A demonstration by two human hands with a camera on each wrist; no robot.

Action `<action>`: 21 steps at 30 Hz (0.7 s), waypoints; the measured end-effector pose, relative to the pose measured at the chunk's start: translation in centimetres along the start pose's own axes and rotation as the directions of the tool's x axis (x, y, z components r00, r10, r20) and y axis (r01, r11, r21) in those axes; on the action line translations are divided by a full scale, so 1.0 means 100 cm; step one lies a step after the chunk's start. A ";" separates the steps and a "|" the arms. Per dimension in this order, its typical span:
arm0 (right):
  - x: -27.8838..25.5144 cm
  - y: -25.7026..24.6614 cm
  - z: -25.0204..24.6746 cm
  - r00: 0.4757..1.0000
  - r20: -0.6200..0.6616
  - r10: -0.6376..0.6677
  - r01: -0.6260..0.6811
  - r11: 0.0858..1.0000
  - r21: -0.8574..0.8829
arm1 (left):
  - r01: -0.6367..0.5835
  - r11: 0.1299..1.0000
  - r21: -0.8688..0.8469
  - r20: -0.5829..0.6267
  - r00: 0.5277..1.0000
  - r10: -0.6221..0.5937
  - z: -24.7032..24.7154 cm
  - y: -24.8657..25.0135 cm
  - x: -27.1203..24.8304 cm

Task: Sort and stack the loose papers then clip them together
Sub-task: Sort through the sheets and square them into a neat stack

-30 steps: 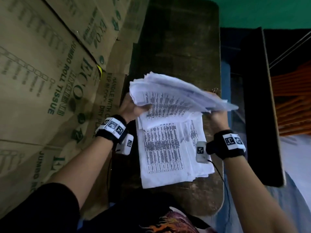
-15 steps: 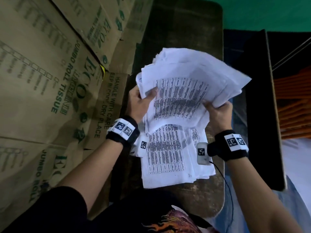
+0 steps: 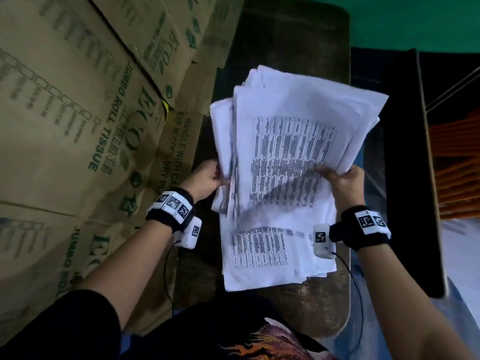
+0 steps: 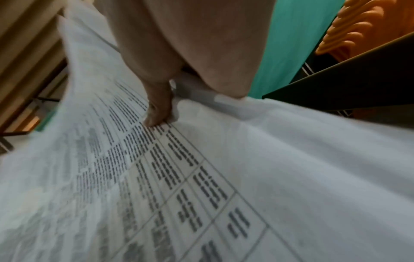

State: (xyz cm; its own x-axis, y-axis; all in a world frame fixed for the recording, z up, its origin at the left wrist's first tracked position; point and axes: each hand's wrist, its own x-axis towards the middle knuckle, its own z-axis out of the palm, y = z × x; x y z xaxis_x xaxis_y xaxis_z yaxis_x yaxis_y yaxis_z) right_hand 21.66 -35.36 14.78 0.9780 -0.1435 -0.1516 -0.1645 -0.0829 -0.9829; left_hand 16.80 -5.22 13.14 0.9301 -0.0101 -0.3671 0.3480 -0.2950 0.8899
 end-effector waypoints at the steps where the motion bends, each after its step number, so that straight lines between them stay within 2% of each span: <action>1: 0.002 0.000 -0.003 1.000 0.002 0.008 -0.008 1.000 0.005 | 0.011 0.998 -0.062 -0.014 1.000 -0.012 -0.001 -0.003 -0.003; 5: 0.003 0.012 -0.011 0.990 0.076 0.122 -0.119 0.992 -0.037 | -0.006 0.990 -0.141 -0.078 0.997 -0.004 0.010 -0.020 -0.018; 8: 0.004 0.040 -0.011 0.956 0.117 0.270 -0.244 0.949 -0.198 | 0.121 0.984 -0.129 -0.123 0.983 -0.137 0.029 -0.056 -0.029; 12: 0.002 0.085 0.000 0.882 0.141 0.450 -0.351 0.825 -0.442 | 0.342 0.940 0.013 -0.218 0.918 -0.331 0.057 -0.103 -0.037; 14: -0.006 0.100 0.006 0.837 0.154 0.525 -0.292 0.666 -0.686 | 0.431 0.902 0.027 -0.235 0.880 -0.413 0.065 -0.117 -0.040; 15: -0.010 0.107 0.007 0.839 0.146 0.525 -0.244 0.602 -0.761 | 0.454 0.891 0.013 -0.239 0.866 -0.438 0.066 -0.121 -0.042; 18: -0.027 0.112 0.011 0.872 0.104 0.478 -0.190 0.526 -0.829 | 0.469 0.883 -0.020 -0.197 0.864 -0.463 0.063 -0.129 -0.049; 19: -0.034 0.110 0.014 0.891 0.091 0.444 -0.141 0.461 -0.876 | 0.462 0.887 -0.022 -0.149 0.876 -0.460 0.061 -0.132 -0.052; 20: -0.043 0.104 0.020 0.915 0.105 0.391 -0.050 0.368 -0.929 | 0.446 0.895 -0.019 -0.113 0.888 -0.446 0.060 -0.132 -0.055; 21: -0.052 0.098 0.028 0.933 0.187 0.307 0.096 0.288 -0.953 | 0.428 0.903 -0.028 -0.099 0.898 -0.428 0.059 -0.131 -0.058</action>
State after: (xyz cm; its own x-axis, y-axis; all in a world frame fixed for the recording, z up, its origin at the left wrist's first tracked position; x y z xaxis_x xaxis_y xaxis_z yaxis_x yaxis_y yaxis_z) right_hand 15.34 -32.72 5.64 0.8861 0.0247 -0.4628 -0.0760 -0.9773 -0.1977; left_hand 6.16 -6.94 1.98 0.6979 0.2124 -0.6839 0.7156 -0.2444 0.6544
